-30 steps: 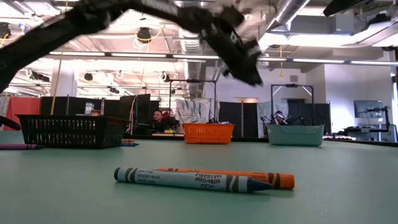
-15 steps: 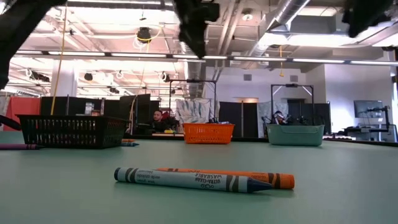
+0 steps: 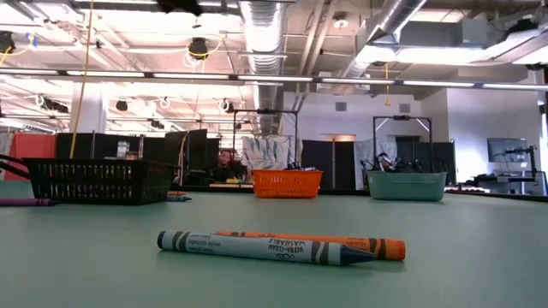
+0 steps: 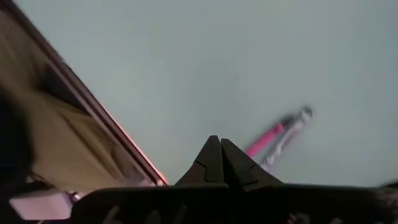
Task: Sort crayons
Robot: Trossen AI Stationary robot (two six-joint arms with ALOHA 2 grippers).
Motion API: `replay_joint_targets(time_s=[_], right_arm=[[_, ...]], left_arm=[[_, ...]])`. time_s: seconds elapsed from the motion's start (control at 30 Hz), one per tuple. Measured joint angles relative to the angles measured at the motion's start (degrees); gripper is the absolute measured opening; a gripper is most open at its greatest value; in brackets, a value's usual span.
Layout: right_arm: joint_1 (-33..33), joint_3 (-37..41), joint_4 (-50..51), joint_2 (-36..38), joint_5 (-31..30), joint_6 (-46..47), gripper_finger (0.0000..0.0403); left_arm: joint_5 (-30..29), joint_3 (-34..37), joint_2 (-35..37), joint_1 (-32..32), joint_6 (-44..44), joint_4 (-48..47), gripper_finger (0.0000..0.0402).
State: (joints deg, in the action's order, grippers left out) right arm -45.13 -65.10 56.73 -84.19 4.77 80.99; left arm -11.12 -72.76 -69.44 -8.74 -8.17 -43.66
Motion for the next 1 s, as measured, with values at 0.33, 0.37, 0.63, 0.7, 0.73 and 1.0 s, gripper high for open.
replay_joint_targets(time_s=[0.33,0.37,0.63,0.7,0.73,1.0], right_arm=[[-6.0,0.0,0.4,-6.0,3.8,10.1,0.0057],[-6.2,0.0,1.0,-6.2,3.7,10.1,0.007],[-6.1,7.5,1.4,-5.5,3.8,9.3,0.0132],[-6.1,11.6,-3.6,-4.2,4.6,10.4,0.0133],[-6.1,13.3,-5.3,-3.6,5.1,11.1,0.0134],[-8.4,17.2,-7.0,-0.7,5.5,16.6,0.0134]], left_arm=[[-10.3,25.5,16.4,-17.9,-7.1,25.3,0.0169],[-10.8,26.5,16.8,-18.5,-6.5,27.2,0.0169],[-11.2,27.8,16.2,-19.0,-5.4,29.7,0.0169],[-10.7,27.8,16.2,-19.0,-5.1,30.0,0.0169],[-10.6,27.8,16.2,-19.0,-5.1,30.1,0.0169],[-10.6,27.8,16.2,-18.9,-5.0,31.3,0.0169]])
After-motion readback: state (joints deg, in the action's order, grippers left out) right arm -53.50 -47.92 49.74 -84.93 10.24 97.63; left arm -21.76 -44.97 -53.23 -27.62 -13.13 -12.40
